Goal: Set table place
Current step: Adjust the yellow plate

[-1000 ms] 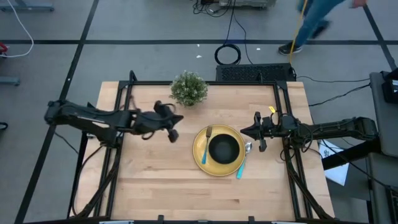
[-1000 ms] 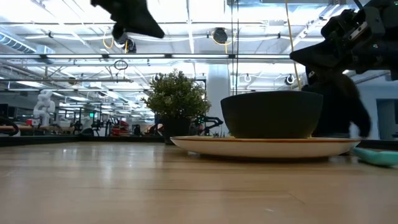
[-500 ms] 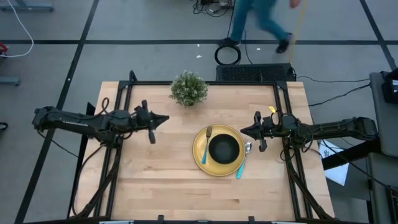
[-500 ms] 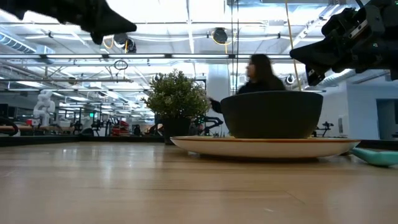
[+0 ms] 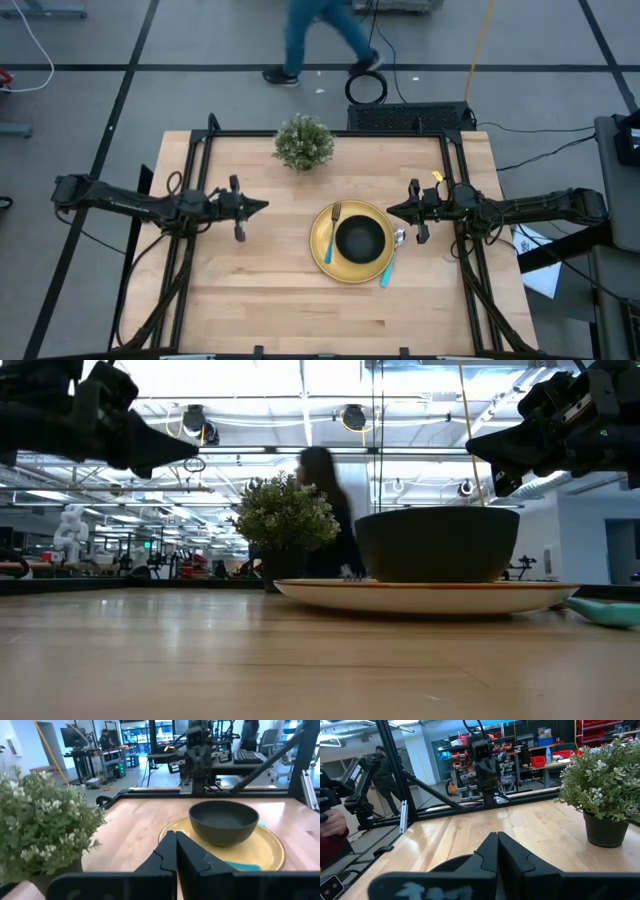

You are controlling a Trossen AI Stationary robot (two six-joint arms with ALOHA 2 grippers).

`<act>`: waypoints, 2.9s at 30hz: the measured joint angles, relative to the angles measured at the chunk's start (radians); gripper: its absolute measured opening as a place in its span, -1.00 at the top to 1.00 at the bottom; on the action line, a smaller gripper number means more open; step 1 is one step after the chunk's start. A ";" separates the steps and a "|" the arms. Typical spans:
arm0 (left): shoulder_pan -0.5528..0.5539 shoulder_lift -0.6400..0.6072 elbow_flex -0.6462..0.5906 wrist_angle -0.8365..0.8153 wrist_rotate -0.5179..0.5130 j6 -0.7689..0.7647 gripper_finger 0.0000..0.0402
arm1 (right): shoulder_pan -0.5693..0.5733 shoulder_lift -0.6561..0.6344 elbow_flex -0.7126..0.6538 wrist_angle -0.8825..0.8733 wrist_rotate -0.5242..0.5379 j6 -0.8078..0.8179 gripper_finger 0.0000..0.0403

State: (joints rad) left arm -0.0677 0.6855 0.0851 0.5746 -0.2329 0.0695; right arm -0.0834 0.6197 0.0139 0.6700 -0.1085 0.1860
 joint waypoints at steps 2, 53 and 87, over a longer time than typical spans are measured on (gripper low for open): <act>0.000 0.000 -0.021 0.028 0.001 0.010 1.00 | 0.000 0.000 0.000 0.000 0.000 0.000 1.00; 0.074 0.000 -0.043 -0.002 0.050 0.034 0.96 | 0.106 0.084 0.000 0.217 -0.183 0.157 1.00; 0.074 0.000 -0.043 -0.007 0.050 0.027 0.88 | 0.242 -0.088 0.056 0.164 -0.055 -0.327 1.00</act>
State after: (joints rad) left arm 0.0063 0.6857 0.0422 0.5671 -0.1833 0.0969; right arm 0.1589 0.5316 0.0704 0.8339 -0.1637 -0.1410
